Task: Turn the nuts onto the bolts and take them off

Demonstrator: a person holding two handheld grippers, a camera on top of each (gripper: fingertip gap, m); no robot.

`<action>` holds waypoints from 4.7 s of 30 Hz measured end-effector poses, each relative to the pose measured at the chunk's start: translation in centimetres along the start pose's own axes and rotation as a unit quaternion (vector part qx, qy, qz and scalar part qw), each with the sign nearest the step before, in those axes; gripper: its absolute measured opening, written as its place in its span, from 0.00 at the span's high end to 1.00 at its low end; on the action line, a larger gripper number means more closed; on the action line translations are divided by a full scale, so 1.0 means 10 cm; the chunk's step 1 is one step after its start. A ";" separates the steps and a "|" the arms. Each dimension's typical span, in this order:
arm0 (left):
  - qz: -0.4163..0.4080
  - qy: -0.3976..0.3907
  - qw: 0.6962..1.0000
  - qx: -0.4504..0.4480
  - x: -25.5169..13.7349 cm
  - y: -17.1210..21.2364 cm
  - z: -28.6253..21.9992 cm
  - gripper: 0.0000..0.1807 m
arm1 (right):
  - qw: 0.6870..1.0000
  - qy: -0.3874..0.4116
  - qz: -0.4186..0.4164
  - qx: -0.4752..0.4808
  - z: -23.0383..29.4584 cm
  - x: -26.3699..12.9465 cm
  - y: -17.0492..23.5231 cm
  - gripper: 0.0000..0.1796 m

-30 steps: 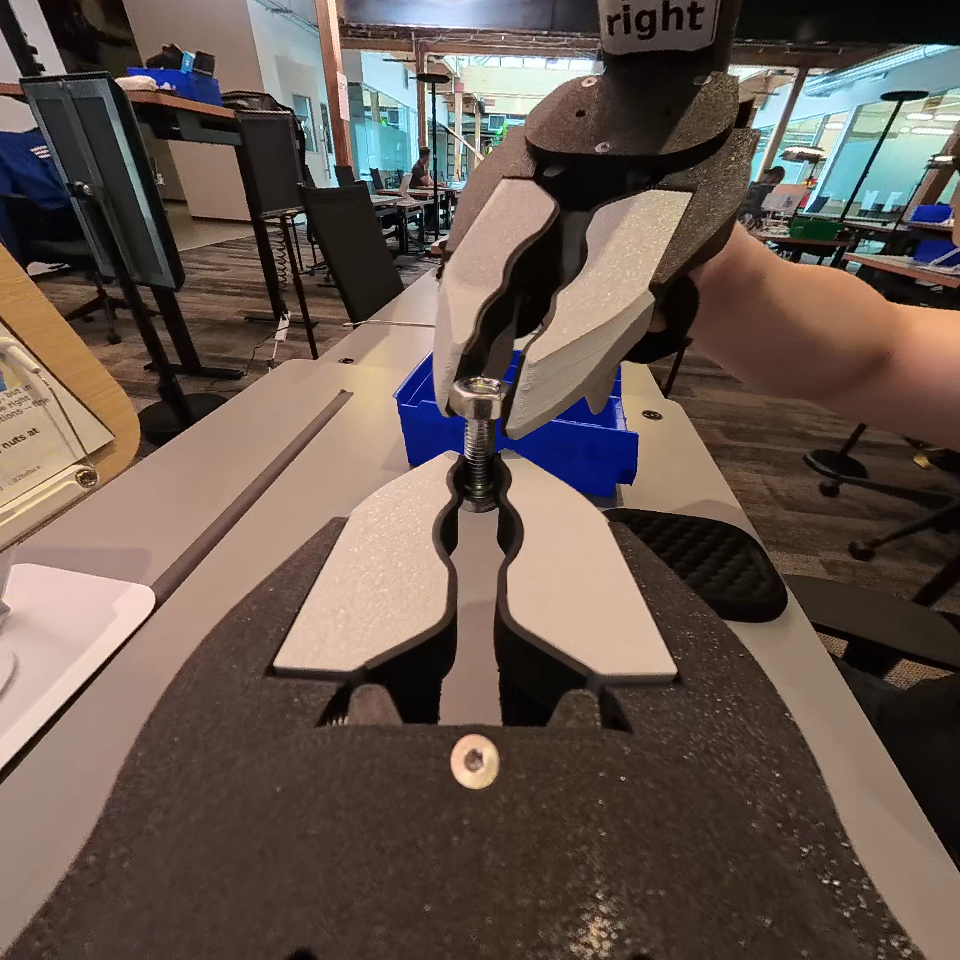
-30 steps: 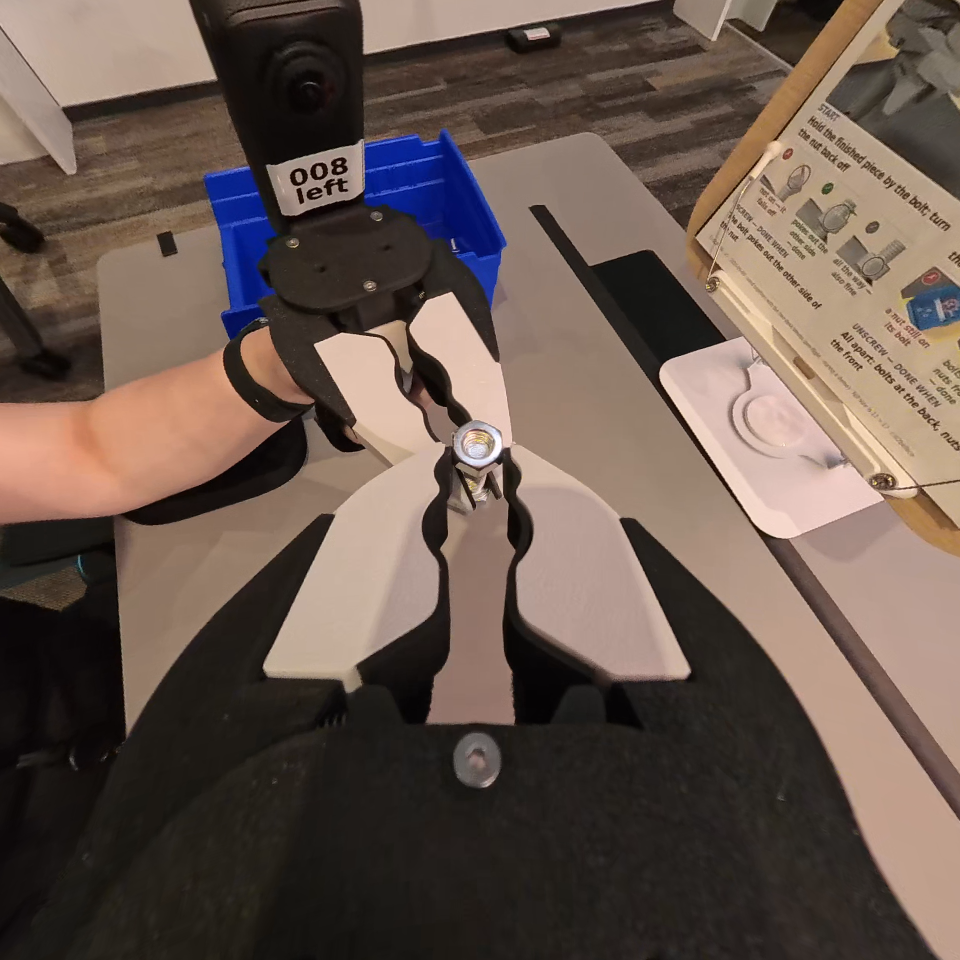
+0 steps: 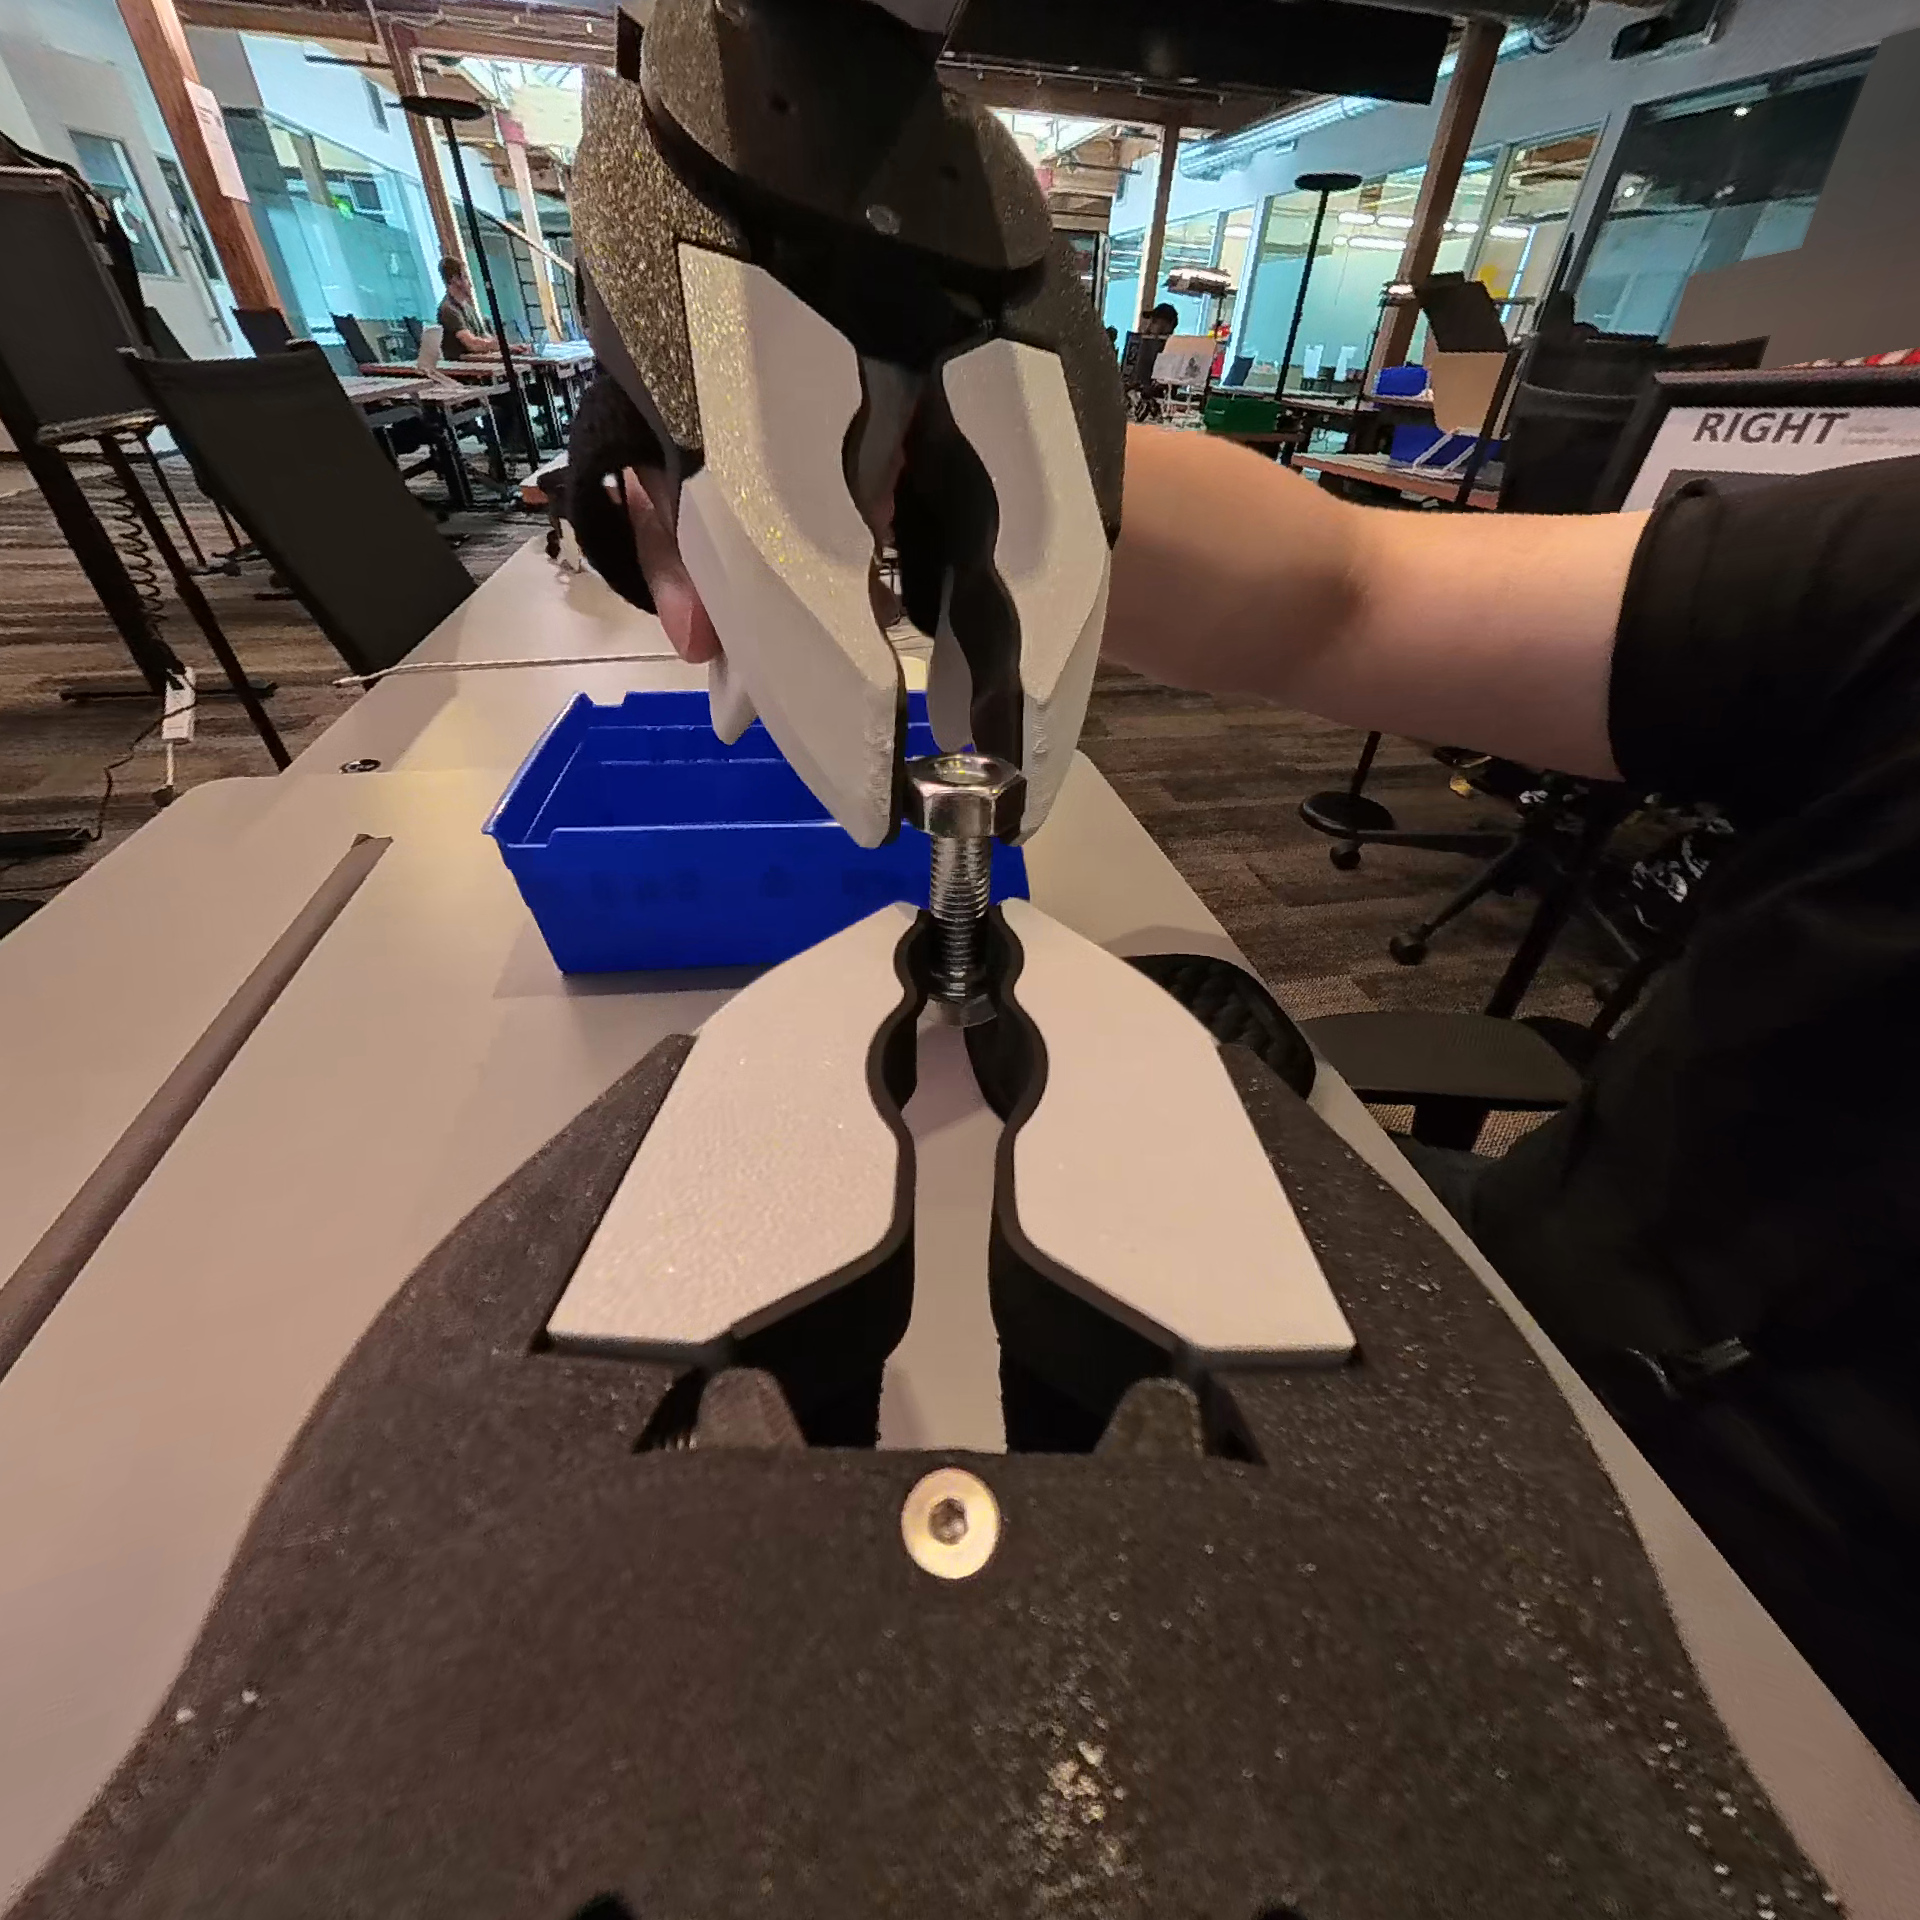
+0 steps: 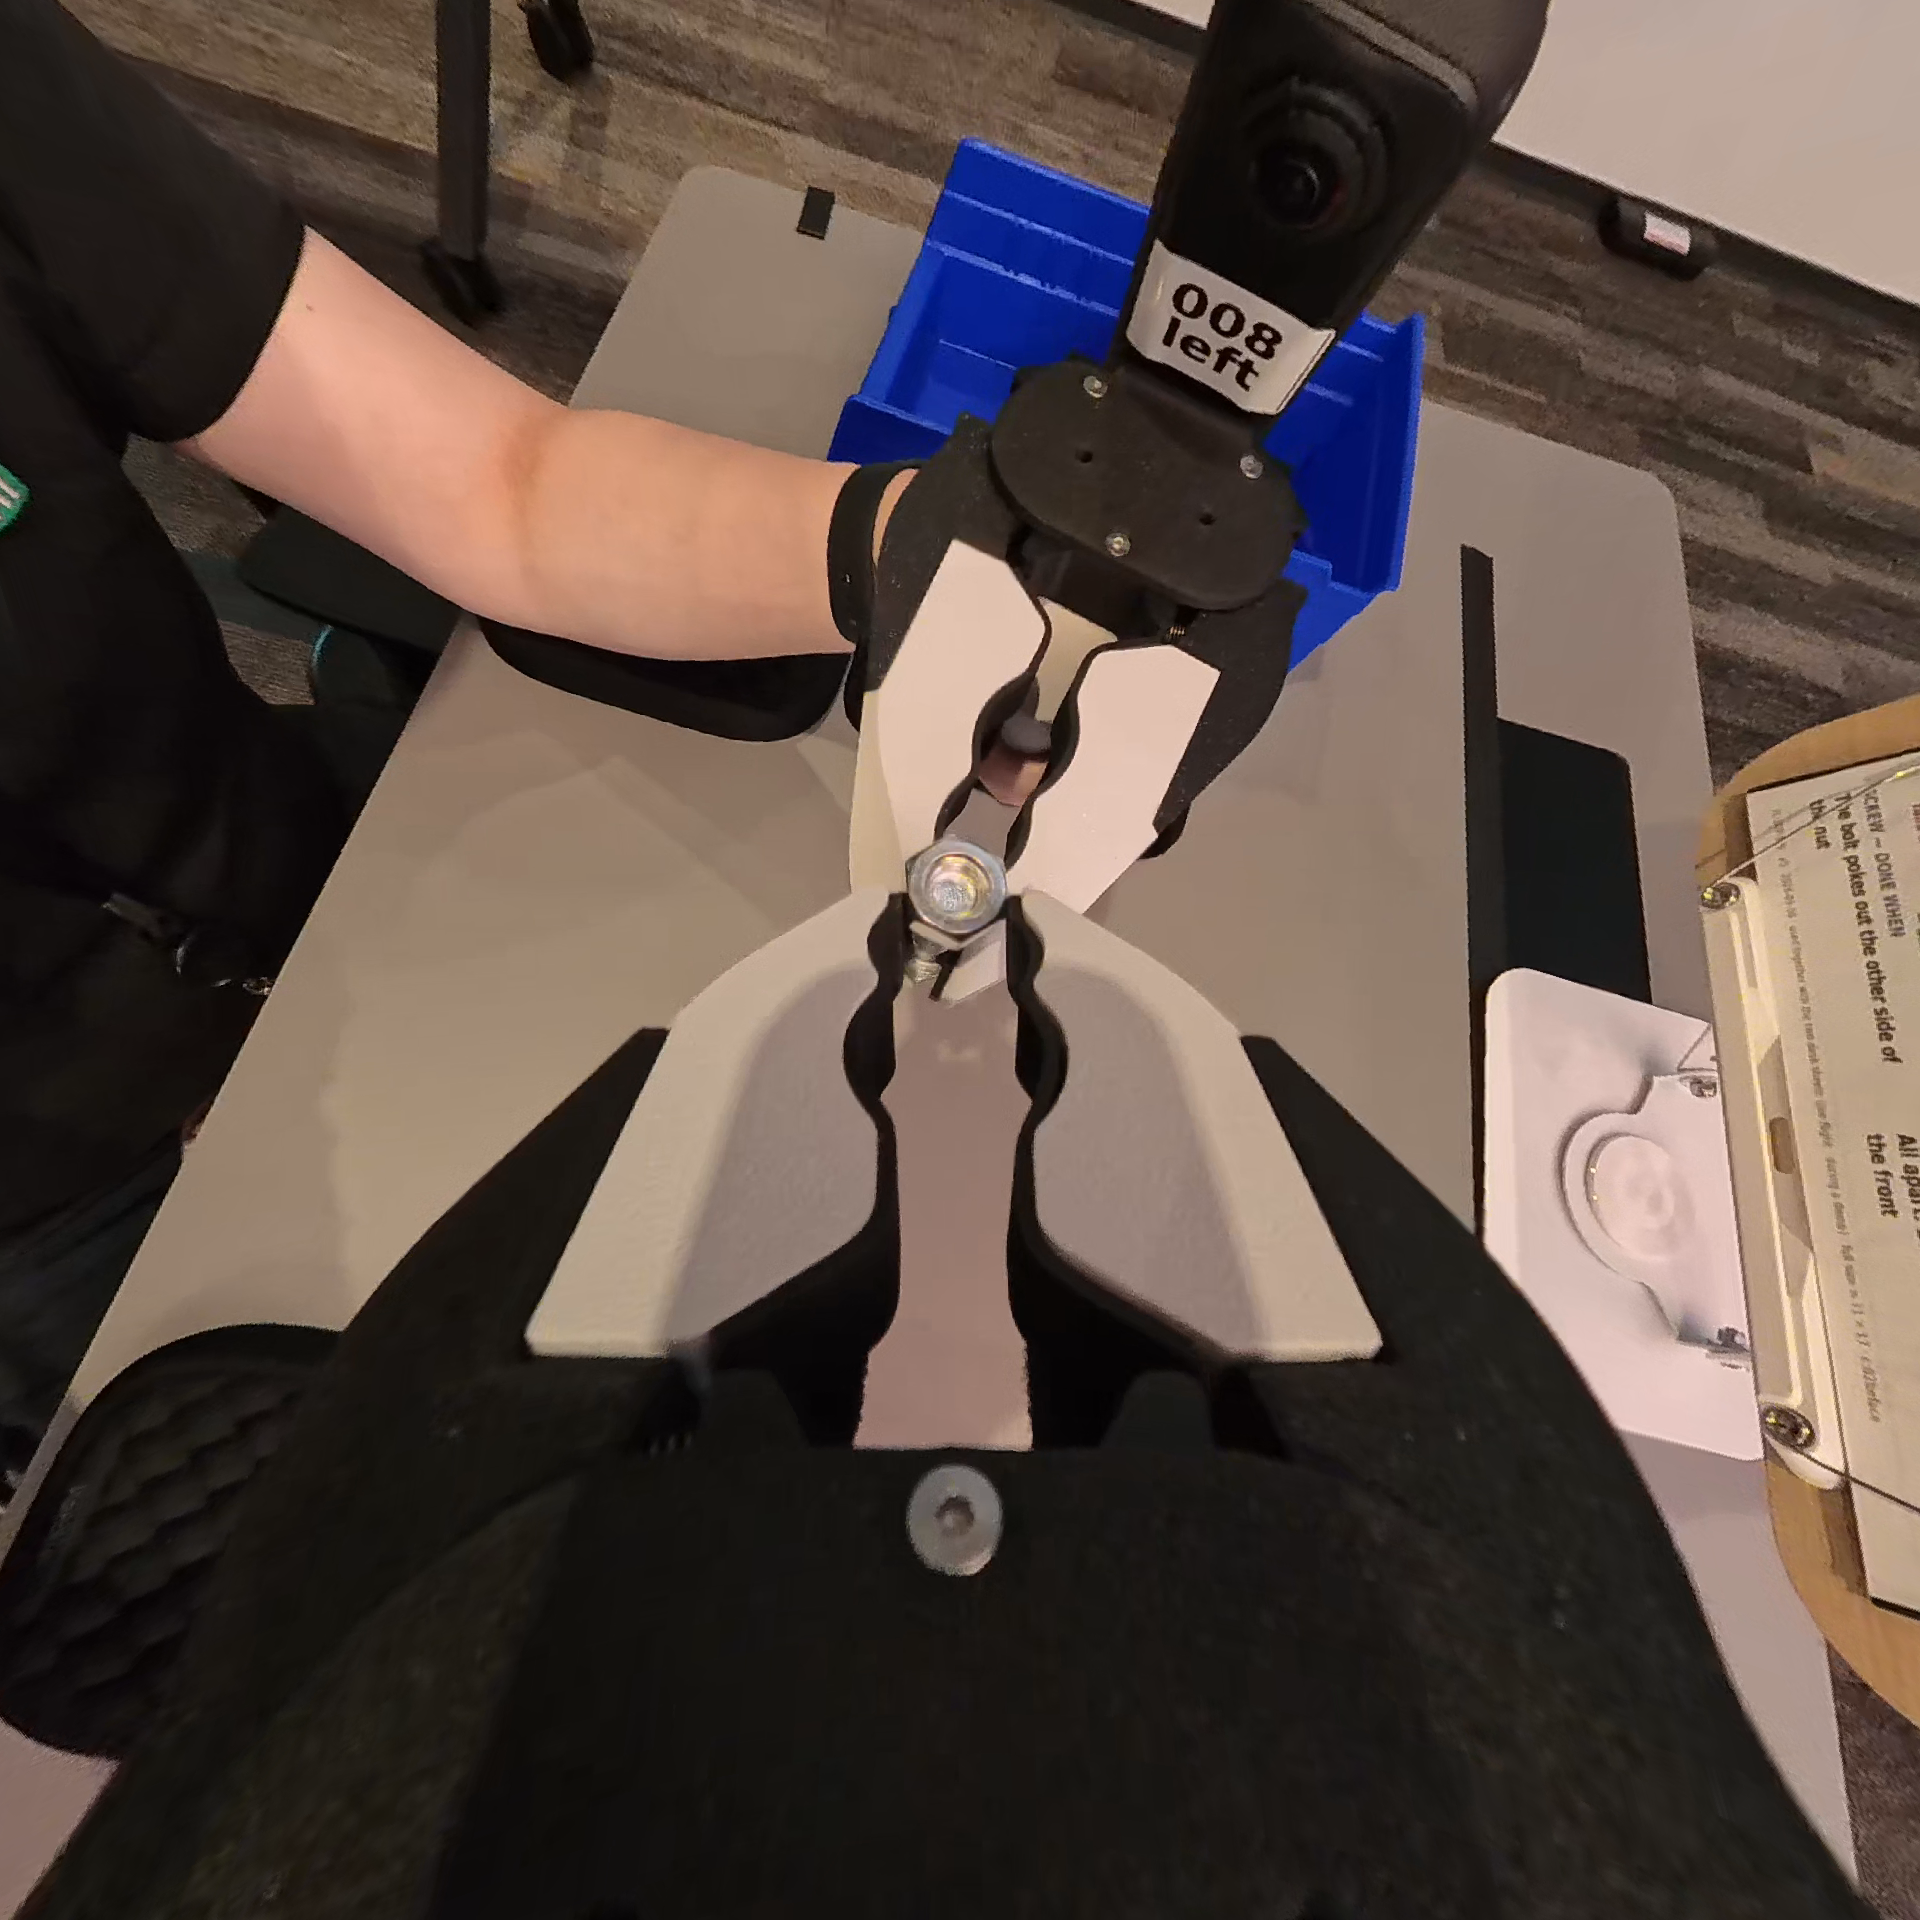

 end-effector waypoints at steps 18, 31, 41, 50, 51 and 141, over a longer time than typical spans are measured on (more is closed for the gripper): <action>0.052 0.003 0.999 -0.012 0.10 0.12 0.02 0.95 | 0.980 -0.048 0.193 -0.034 0.03 0.08 -0.09 0.87; 0.076 -0.094 0.993 -0.012 0.05 0.15 0.19 0.95 | 0.963 0.042 0.225 0.140 -0.14 0.14 0.03 0.90; 0.080 -0.106 0.991 -0.029 0.07 0.19 0.24 0.95 | 0.939 0.098 0.171 0.281 -0.15 0.16 0.14 0.89; 0.103 -0.051 0.993 -0.033 0.13 0.25 0.16 0.95 | 0.973 0.068 0.204 -0.081 0.03 -0.03 0.02 0.79; 0.104 -0.045 0.993 -0.031 0.14 0.25 0.15 0.95 | 0.970 0.054 0.216 -0.099 0.07 -0.02 0.04 0.77; 0.124 0.079 0.988 -0.038 0.18 0.31 -0.07 0.95 | 0.978 -0.004 0.182 -0.102 0.33 0.09 -0.05 0.81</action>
Point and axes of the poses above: each gripper's, where its closed fingertips meet, x out along the fingers, y out of its underside, z = x × y across the jaws, the point moved 7 cm from there along -x, back along the fingers, and after that the axes turned 3 degrees about -x, right-handed, at the moved point
